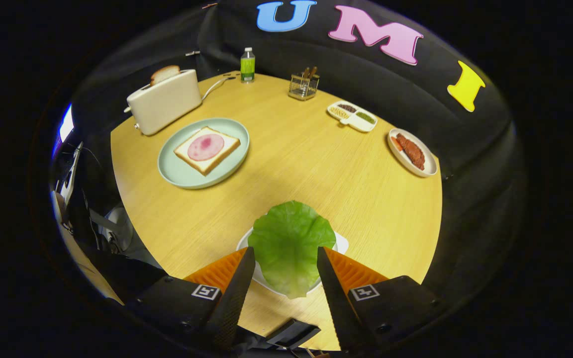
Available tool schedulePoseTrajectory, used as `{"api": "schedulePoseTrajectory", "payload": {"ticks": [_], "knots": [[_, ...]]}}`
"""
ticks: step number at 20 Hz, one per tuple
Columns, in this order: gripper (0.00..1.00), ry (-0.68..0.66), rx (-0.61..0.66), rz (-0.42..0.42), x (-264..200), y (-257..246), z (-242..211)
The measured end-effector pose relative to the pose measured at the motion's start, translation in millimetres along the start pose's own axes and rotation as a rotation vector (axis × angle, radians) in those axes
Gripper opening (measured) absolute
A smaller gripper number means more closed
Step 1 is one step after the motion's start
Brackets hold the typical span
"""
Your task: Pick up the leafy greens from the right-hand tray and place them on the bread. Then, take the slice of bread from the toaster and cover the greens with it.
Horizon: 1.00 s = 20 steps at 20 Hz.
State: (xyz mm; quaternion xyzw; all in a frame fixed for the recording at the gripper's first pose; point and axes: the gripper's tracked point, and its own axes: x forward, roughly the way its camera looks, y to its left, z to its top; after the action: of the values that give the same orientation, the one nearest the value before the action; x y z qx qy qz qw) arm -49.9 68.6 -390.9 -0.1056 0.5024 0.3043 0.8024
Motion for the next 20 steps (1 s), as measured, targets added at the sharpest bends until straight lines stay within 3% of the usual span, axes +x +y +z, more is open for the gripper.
{"api": "schedulePoseTrajectory", "payload": {"ticks": [3,7,8,12,15,20], "knots": [[0.69,0.048,0.039,0.013,27.3,-7.6,-8.5],[0.69,0.144,0.006,0.030,55.3,-9.6,-28.5],[0.69,0.176,0.000,0.066,59.3,-2.4,-33.7],[0.38,0.163,0.022,0.100,54.7,7.3,-32.6],[0.09,0.137,0.044,0.093,58.0,1.4,-29.4],[0.06,0.071,0.046,0.050,37.8,0.1,-18.2]]}}
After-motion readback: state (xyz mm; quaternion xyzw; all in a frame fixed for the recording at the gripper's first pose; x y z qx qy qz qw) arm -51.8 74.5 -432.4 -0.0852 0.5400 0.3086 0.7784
